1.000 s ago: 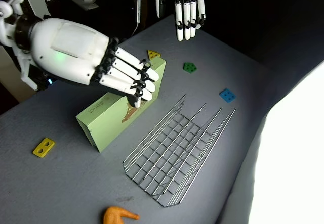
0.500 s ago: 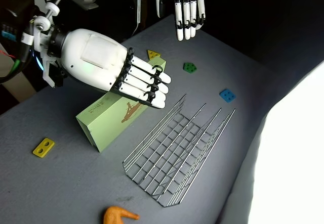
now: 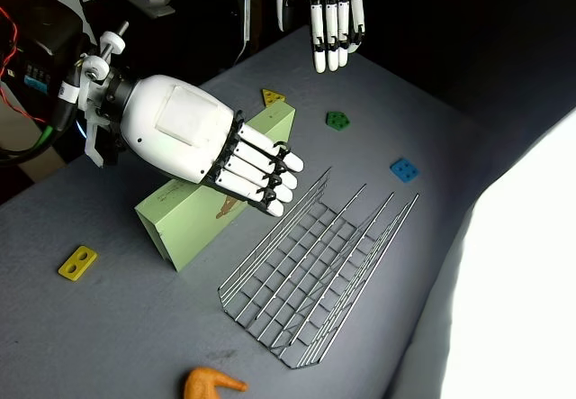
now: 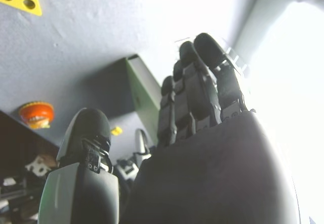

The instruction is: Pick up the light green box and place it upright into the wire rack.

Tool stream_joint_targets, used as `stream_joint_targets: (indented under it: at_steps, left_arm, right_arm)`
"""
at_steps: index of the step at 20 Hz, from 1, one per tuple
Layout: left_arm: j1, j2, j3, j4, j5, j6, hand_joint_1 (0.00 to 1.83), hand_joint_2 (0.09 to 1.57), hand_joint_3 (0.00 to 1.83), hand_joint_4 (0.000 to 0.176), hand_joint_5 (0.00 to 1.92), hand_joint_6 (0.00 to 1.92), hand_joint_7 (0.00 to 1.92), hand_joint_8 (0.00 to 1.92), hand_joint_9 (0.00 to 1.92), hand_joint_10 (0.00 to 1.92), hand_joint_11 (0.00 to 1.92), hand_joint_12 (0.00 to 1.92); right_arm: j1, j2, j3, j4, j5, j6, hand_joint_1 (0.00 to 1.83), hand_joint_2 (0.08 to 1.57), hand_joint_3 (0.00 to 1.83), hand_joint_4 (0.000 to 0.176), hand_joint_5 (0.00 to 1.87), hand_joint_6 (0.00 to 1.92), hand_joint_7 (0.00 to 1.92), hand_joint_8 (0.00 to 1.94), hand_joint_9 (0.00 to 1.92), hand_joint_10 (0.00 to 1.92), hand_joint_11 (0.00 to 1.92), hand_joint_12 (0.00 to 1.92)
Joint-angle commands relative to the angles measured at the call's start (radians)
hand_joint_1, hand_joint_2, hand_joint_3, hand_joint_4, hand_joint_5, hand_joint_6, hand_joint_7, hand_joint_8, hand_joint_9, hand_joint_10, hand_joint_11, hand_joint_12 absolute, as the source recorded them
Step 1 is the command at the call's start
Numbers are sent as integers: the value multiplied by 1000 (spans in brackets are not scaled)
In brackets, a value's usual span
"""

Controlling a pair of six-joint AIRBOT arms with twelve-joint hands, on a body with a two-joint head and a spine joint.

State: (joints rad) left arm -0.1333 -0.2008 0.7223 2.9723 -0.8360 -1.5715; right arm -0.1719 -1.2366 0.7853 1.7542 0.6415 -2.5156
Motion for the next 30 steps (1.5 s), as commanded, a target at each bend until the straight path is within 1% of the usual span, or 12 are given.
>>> stream_joint_targets:
  at_steps: [1,5,6,7,8,9,10,11,14,19,26,30]
  left_arm:
    - [-13,3,-4,-12,77,3,381,1316,1,0,179,2,264,2,359,4,0,1232]
    - [-13,3,-1,-12,77,3,394,1314,0,0,181,1,275,2,357,2,0,1210]
    - [-13,3,-1,-13,77,3,412,1310,0,0,187,3,286,5,366,5,0,1219]
    - [-13,3,-1,-13,77,3,420,1306,0,0,196,5,292,6,371,6,0,1232]
    - [-13,3,-1,-13,77,3,409,1309,0,0,194,3,293,4,373,6,0,1242]
    - [-13,3,-1,-13,77,3,420,1304,0,0,200,5,297,5,379,7,0,1248]
    - [-13,3,0,-13,77,3,422,1302,0,0,199,4,296,4,379,7,0,1248]
    - [-13,3,0,-13,77,3,422,1302,0,0,203,5,293,2,379,7,0,1249]
    - [-13,3,1,-17,76,3,400,1305,0,0,194,2,297,2,385,8,3,1249]
    - [-13,3,2,-17,76,3,414,1300,0,0,191,0,283,0,379,2,0,1243]
    - [-12,3,5,-16,76,4,402,1306,1,0,193,1,285,2,374,1,1,1239]
    - [-13,3,6,-17,76,4,388,1309,2,0,200,4,286,3,376,3,4,1228]
  right_arm:
    - [10,4,0,-61,2,-9,931,928,8,0,12,3,116,2,111,7,0,320]
    - [17,8,1,-61,13,-23,945,958,10,0,108,24,195,10,183,22,0,523]
    - [17,9,1,-61,14,-23,1045,994,12,0,386,96,515,66,446,113,0,1056]
    - [17,9,1,-61,14,-24,1117,995,5,0,559,107,698,69,616,174,76,1266]
    - [18,9,2,-61,14,-24,1153,1004,3,0,697,109,841,68,750,253,217,1336]
    - [19,9,3,-61,14,-24,1212,1105,3,0,827,876,998,813,872,512,378,1470]
    - [22,9,5,-61,14,-24,1331,1145,13,0,890,964,919,1110,772,1266,480,1645]
    - [24,10,6,-61,14,-24,1348,1176,5,0,908,975,849,1263,702,1477,490,1734]
    - [23,11,6,-61,14,-24,1349,1198,2,0,867,1054,796,1350,683,1550,511,1786]
    - [49,32,-7,-16,24,-31,1349,1199,2,0,851,1101,798,1365,689,1512,524,1763]
    - [165,86,-44,22,25,-54,1351,1193,0,0,854,1082,822,1305,705,1520,515,1778]
    - [254,101,-43,21,33,-58,1349,1198,1,0,849,1074,804,1354,691,1528,491,1782]
